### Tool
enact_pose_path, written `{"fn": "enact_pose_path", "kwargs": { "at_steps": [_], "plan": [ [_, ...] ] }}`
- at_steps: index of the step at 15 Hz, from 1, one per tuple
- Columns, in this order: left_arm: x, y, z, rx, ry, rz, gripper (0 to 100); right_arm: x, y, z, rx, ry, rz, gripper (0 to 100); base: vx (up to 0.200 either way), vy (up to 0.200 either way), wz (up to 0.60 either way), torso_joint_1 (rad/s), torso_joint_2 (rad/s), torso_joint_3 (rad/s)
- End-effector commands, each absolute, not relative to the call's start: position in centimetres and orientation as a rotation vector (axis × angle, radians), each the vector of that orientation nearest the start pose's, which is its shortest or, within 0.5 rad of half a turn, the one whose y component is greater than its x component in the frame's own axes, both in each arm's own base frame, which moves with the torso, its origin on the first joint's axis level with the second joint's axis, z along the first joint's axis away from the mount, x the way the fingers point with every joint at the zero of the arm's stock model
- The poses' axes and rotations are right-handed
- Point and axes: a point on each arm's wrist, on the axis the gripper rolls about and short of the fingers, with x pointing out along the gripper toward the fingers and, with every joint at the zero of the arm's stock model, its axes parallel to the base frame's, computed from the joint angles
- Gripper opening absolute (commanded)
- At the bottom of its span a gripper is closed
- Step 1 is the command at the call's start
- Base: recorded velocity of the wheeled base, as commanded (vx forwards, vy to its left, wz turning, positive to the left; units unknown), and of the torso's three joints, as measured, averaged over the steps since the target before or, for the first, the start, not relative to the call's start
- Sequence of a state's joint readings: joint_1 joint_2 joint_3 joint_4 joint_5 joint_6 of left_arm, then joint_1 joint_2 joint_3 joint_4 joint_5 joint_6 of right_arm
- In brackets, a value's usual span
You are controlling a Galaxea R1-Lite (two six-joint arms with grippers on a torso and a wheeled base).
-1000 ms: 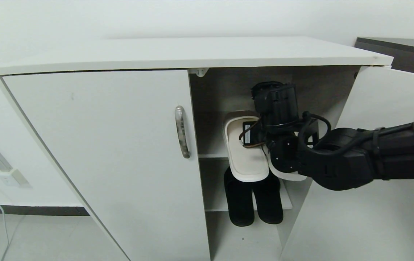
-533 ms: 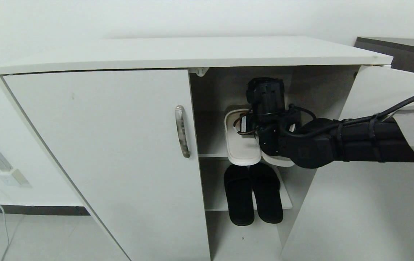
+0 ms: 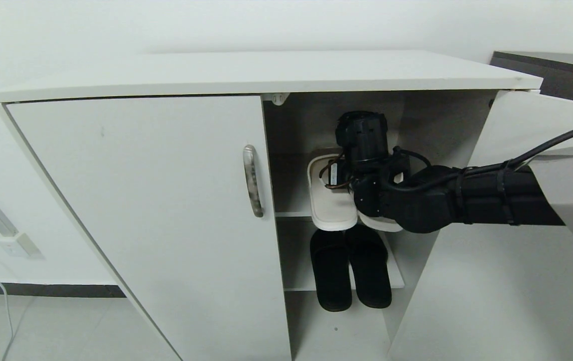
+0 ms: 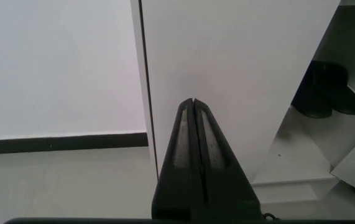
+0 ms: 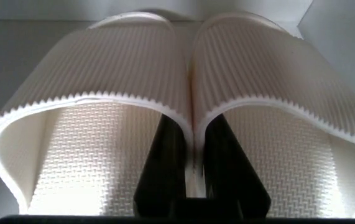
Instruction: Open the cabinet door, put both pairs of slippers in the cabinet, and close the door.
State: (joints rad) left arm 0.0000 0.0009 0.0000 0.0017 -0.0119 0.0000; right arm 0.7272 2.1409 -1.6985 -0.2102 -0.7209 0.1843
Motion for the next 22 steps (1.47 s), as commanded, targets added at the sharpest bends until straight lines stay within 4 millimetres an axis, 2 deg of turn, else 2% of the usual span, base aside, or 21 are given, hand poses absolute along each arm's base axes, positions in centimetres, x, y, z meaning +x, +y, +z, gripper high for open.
{"fn": "enact_pose_path", "kwargs": {
  "at_steps": [1,5,10,11,13,16,18,20,22],
  "plan": [
    [-2.3,0.0,7.5,0.0,0.003,-0.012,0,34.4,28.6,22.4,0.031,0.172,-0.01,100,0.0,0.0,0.0,0.0,0.0,0.0],
    [-2.3,0.0,7.5,-0.002,0.003,-0.012,0,33.6,28.7,22.2,0.021,0.186,0.001,100,0.0,0.0,0.0,0.0,0.0,0.0],
    [-2.3,0.0,7.5,-0.002,0.003,-0.012,0,28.5,27.8,22.7,0.016,0.225,0.06,100,0.0,0.0,0.0,0.0,0.0,0.0],
    [-2.3,0.0,7.5,-0.002,0.003,-0.012,0,28.1,27.6,22.7,0.014,0.229,0.064,100,0.0,0.0,0.0,0.0,0.0,0.0],
    [-2.3,0.0,7.5,0.0,0.003,-0.012,0,25.4,26.6,24.3,0.029,0.212,0.101,100,0.0,0.0,0.0,0.0,0.0,0.0],
    [-2.3,0.0,7.5,0.0,0.003,-0.012,0,21.6,25.0,25.2,0.031,0.218,0.18,100,0.0,0.0,0.0,0.0,0.0,0.0],
    [-2.3,0.0,7.5,0.0,0.003,-0.012,0,18.2,23.8,24.3,0.031,0.242,0.286,100,0.0,0.0,0.0,0.0,0.0,0.0],
    [-2.3,0.0,7.5,0.002,0.003,-0.014,0,16.3,23.0,22.6,0.029,0.238,0.334,100,0.0,0.0,0.0,0.0,0.0,0.0],
    [-2.3,0.0,7.5,0.003,0.003,-0.014,0,16.0,22.7,21.3,0.039,0.228,0.359,100,0.0,0.0,0.0,0.0,0.0,0.0]
  ]
}}
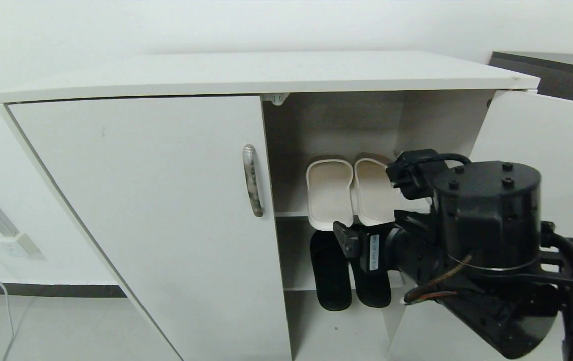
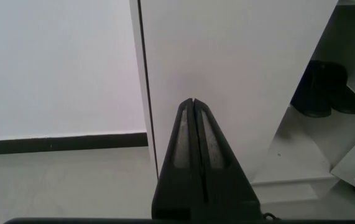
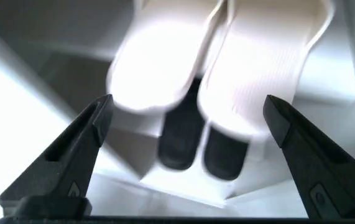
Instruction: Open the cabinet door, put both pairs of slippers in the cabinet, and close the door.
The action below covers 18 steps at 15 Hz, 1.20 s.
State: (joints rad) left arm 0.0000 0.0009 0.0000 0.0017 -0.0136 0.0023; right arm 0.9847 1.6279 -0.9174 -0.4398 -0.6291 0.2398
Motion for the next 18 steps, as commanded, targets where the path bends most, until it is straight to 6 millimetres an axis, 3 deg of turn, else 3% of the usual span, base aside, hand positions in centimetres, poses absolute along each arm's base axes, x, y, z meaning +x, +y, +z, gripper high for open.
{"fn": "enact_pose_path", "kwargs": {
  "at_steps": [1,2,14,18],
  "plan": [
    [-2.27,-0.03,7.54,0.003,0.003,-0.014,0,16.08,22.81,20.87,0.032,0.231,0.362,100,0.0,0.0,0.0,0.0,0.0,0.0],
    [-2.27,-0.03,7.54,0.003,0.003,-0.014,0,16.06,22.8,20.96,0.027,0.228,0.368,0,0.0,0.0,0.0,0.0,0.0,0.0],
    [-2.27,-0.03,7.54,0.003,0.003,-0.014,0,15.8,22.79,20.34,0.007,0.243,0.374,0,0.0,0.0,0.0,0.0,0.0,0.0],
    [-2.27,-0.03,7.54,0.003,0.003,-0.014,0,15.8,22.79,20.34,0.007,0.243,0.374,0,-0.2,0.0,0.0,0.004,0.0,0.001]
  ]
}}
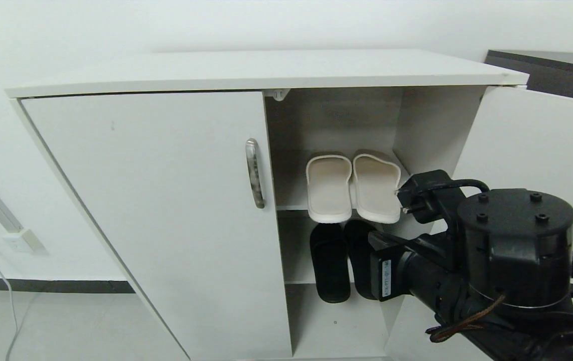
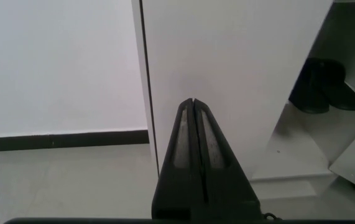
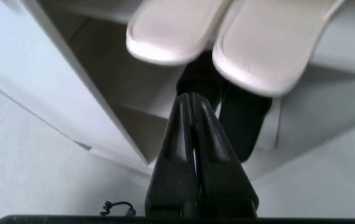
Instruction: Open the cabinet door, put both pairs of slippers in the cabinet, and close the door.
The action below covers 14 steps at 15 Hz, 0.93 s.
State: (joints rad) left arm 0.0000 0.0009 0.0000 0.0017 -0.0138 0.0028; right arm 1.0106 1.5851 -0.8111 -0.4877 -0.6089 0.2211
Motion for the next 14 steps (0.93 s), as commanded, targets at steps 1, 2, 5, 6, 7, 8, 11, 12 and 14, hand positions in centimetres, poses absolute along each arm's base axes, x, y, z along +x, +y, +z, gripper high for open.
{"fn": "enact_pose_path", "kwargs": {
  "at_steps": [1,2,5,6,7,8,11,12,14],
  "plan": [
    [-2.27,-0.03,7.54,0.003,0.003,-0.014,0,15.8,22.79,20.22,0.004,0.246,0.373,0,-0.2,0.0,0.0,-0.002,0.0,0.007],
    [-2.27,-0.03,7.54,0.003,0.003,-0.014,0,15.82,22.82,20.19,0.004,0.246,0.373,0,-0.2,0.0,0.0,0.002,0.0,0.002],
    [-2.27,-0.03,7.54,0.003,0.003,-0.014,0,15.85,22.86,19.94,-0.002,0.252,0.372,0,-0.2,0.0,0.0,-0.001,0.0,-0.001],
    [-2.27,-0.03,7.54,0.003,0.003,-0.014,0,15.85,22.87,19.85,-0.004,0.254,0.372,0,-0.2,0.0,0.0,-0.002,0.0,0.002],
    [-2.27,-0.03,7.54,0.003,0.003,-0.014,0,15.85,22.87,19.85,-0.004,0.254,0.372,0,-0.2,0.0,0.0,-0.002,0.0,-0.007],
    [-2.27,-0.03,7.54,0.003,0.003,-0.014,0,15.88,22.91,19.73,-0.006,0.258,0.371,0,-0.2,0.0,0.0,0.007,0.0,0.002],
    [-2.27,-0.03,7.54,0.002,0.003,-0.014,0,15.87,22.9,19.68,-0.005,0.26,0.374,0,-0.2,0.0,0.0,0.007,0.0,0.002],
    [-2.27,-0.03,7.54,0.003,0.003,-0.014,0,15.87,22.9,19.68,-0.004,0.26,0.372,0,-0.2,0.0,0.0,0.002,0.01,-0.002],
    [-2.27,-0.03,7.54,0.003,0.003,-0.014,0,15.79,22.77,19.65,-0.005,0.261,0.374,0,-0.2,0.0,0.0,0.007,0.0,0.0]
  ]
}}
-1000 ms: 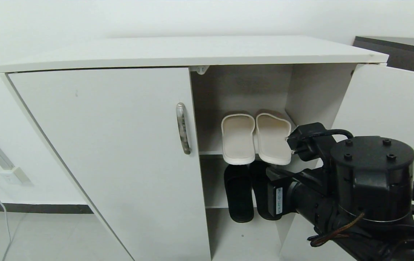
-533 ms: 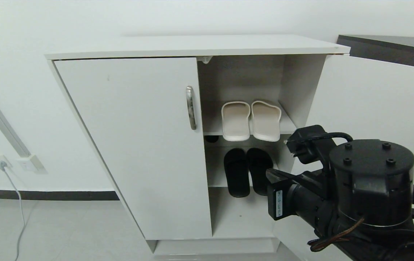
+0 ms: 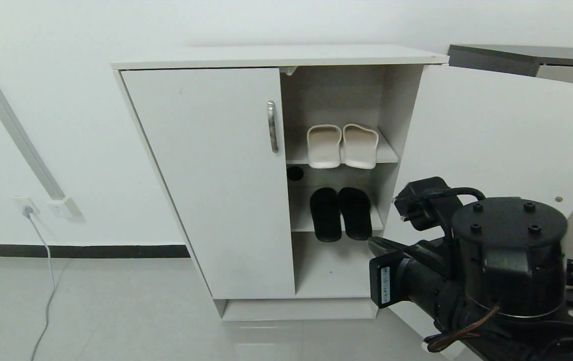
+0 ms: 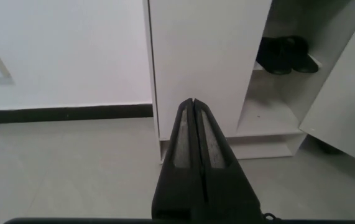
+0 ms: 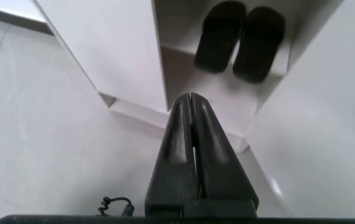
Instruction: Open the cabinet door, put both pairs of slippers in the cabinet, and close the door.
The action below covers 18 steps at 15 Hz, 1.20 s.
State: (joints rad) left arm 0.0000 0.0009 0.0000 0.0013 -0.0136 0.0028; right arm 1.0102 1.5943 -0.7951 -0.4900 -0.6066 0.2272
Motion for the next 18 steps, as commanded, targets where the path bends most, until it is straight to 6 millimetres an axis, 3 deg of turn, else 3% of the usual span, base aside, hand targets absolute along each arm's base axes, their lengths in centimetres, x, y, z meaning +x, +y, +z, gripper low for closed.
{"fn": "enact_pose_path", "kwargs": {
  "at_steps": [1,3,18],
  "plan": [
    [-2.3,0.0,7.5,0.003,0.003,-0.014,0,15.8,22.8,19.6,-0.004,0.262,0.372,0,-0.2,0.0,0.0,0.002,0.01,0.002],
    [-2.3,0.0,7.5,0.003,0.003,-0.014,0,15.9,22.8,19.5,-0.006,0.265,0.371,0,-0.2,0.0,0.0,0.002,0.0,0.0],
    [-2.3,0.0,7.5,0.002,0.003,-0.014,0,17.1,22.5,17.6,-0.057,0.31,0.358,0,0.0,0.0,0.0,0.0,0.0,0.0]
  ]
}}
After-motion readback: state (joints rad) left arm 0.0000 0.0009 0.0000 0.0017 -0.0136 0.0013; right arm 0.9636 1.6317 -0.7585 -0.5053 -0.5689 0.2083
